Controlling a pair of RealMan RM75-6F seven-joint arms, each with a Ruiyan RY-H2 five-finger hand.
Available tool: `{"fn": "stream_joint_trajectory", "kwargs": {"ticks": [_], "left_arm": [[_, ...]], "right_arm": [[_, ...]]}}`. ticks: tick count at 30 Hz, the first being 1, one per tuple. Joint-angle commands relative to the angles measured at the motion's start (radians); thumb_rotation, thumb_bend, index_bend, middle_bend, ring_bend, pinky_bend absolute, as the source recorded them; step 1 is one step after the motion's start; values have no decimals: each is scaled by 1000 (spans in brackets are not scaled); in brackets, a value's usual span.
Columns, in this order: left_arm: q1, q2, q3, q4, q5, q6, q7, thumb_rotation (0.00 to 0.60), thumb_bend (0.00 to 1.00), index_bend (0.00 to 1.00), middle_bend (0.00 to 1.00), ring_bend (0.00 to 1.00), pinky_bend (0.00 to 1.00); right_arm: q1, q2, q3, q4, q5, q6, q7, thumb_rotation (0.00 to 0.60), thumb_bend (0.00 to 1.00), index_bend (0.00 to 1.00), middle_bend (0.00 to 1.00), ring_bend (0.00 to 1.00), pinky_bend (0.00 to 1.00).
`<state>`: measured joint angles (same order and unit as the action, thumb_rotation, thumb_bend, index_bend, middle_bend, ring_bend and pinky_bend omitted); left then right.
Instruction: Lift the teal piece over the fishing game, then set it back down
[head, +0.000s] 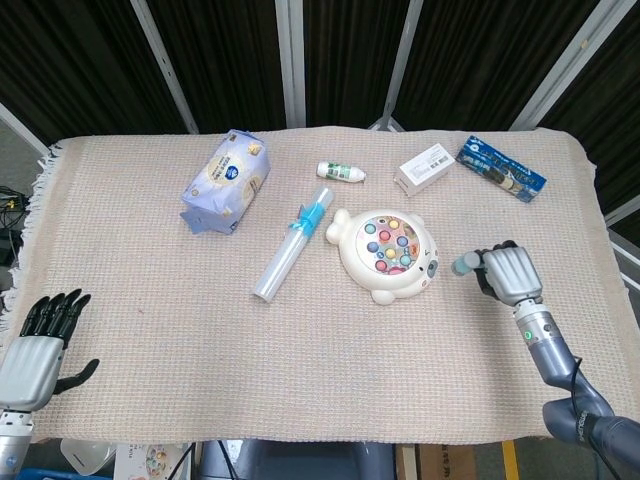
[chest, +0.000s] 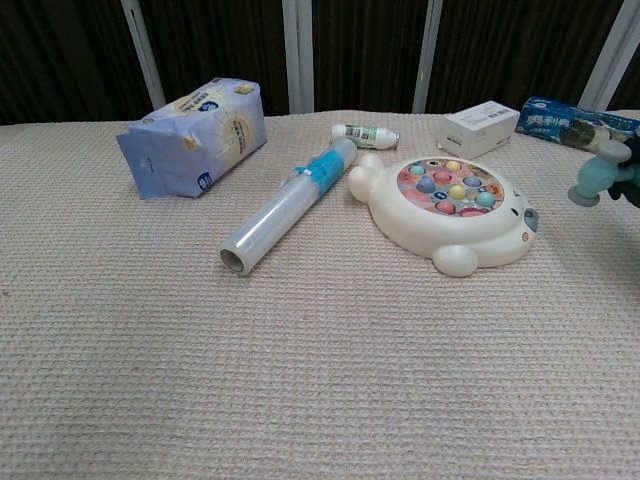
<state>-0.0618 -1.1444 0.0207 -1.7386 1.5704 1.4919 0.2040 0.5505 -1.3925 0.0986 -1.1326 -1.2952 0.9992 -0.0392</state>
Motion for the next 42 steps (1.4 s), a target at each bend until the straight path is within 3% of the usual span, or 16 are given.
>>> {"fn": "stream_joint_trajectory", "kwargs": {"ticks": [1, 7, 14, 23, 30, 42], "left_arm": [[2, 2, 0, -6, 1, 3, 6, 600, 222, 0, 0, 0, 0], [5, 9, 2, -25, 2, 7, 24, 600, 223, 0, 0, 0, 0], [8, 13, 4, -37, 4, 10, 36, 600, 223, 0, 0, 0, 0], [8, 12, 2, -40, 5, 9, 38, 600, 222, 0, 0, 0, 0], [6, 11, 0, -37, 4, 7, 36, 600, 223, 0, 0, 0, 0], [5, 10, 0, -38, -1, 0, 38, 600, 222, 0, 0, 0, 0]], "right_arm": [[-24, -47, -21, 96, -2, -27, 81, 600, 861, 893, 797, 496, 272], [-38, -120, -33, 231, -17, -65, 210, 600, 835, 826, 739, 436, 227], [-43, -168, -41, 328, -44, -81, 309, 600, 642, 711, 643, 352, 170], [-50, -160, -40, 339, -64, -87, 373, 600, 393, 602, 544, 275, 115], [-52, -144, -32, 318, -61, -100, 376, 600, 326, 539, 481, 229, 77], [-38, -97, -18, 260, -38, -162, 345, 600, 325, 400, 373, 141, 41]]}}
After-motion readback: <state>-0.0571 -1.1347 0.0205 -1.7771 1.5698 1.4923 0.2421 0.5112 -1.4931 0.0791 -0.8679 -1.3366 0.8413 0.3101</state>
